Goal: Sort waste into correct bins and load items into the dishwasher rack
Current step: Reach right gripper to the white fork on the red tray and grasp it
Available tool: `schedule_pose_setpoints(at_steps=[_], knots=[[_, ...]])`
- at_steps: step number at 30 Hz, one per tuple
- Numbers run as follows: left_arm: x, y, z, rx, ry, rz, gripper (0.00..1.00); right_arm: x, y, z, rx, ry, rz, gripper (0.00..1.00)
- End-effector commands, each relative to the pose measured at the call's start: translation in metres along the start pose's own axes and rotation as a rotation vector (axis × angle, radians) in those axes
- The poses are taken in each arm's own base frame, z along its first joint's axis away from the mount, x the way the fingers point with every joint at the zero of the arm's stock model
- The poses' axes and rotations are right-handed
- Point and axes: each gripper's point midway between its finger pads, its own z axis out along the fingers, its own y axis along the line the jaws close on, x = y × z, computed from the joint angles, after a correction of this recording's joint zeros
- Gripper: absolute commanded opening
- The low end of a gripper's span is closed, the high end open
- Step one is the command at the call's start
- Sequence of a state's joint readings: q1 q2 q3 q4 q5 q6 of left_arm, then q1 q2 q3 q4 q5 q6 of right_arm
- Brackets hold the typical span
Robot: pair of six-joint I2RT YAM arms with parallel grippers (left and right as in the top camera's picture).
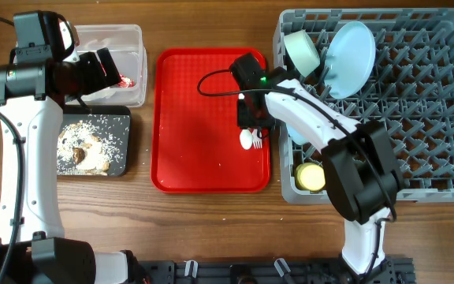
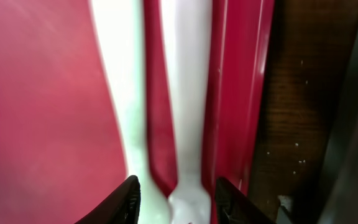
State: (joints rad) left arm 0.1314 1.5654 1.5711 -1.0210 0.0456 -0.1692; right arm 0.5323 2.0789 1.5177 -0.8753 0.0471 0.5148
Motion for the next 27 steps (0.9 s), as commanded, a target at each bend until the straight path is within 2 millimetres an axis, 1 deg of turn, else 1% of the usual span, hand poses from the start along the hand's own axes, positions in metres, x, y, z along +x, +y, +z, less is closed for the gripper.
schedule_pose_setpoints(at_steps=[1, 8, 11, 15, 16, 17, 19, 20, 22, 24, 25, 27], knots=[[-0.003, 0.003, -0.001, -0.013, -0.01, 0.01, 1.0, 0.004, -0.007, 0.01, 0.046, 0.01, -0.025, 0.4], [-0.003, 0.003, -0.001, -0.013, -0.01, 0.01, 1.0, 0.005, -0.006, 0.017, 0.046, 0.023, -0.057, 0.4], [-0.003, 0.003, -0.001, -0.013, -0.01, 0.01, 1.0, 0.009, -0.007, 0.028, 0.055, 0.046, -0.08, 0.39], [-0.003, 0.003, -0.001, -0.013, -0.01, 0.01, 1.0, 0.014, -0.003, 0.044, 0.036, 0.081, -0.116, 0.38], [-0.003, 0.003, -0.001, -0.013, -0.009, 0.01, 1.0, 0.016, -0.004, 0.047, 0.04, 0.09, -0.122, 0.3], [-0.003, 0.003, -0.001, -0.013, -0.01, 0.01, 1.0, 0.016, -0.004, 0.047, 0.041, 0.092, -0.126, 0.25], [-0.003, 0.003, -0.001, -0.013, -0.01, 0.01, 1.0, 0.017, -0.005, 0.047, 0.042, 0.093, -0.129, 0.12], [-0.003, 0.003, -0.001, -0.013, -0.01, 0.01, 1.0, 0.016, -0.004, 0.046, 0.041, 0.091, -0.13, 0.04], [-0.003, 0.003, -0.001, -0.013, -0.01, 0.01, 1.0, 0.014, -0.003, 0.043, 0.037, 0.084, -0.129, 0.04], [-0.003, 0.003, -0.001, -0.013, -0.01, 0.01, 1.0, 0.01, -0.002, 0.035, 0.033, 0.076, -0.128, 0.04], [-0.003, 0.003, -0.001, -0.013, -0.01, 0.01, 1.0, 0.007, 0.0, 0.028, 0.029, 0.067, -0.129, 0.04], [-0.003, 0.003, -0.001, -0.013, -0.01, 0.01, 1.0, -0.001, 0.003, 0.008, 0.018, 0.044, -0.128, 0.04]])
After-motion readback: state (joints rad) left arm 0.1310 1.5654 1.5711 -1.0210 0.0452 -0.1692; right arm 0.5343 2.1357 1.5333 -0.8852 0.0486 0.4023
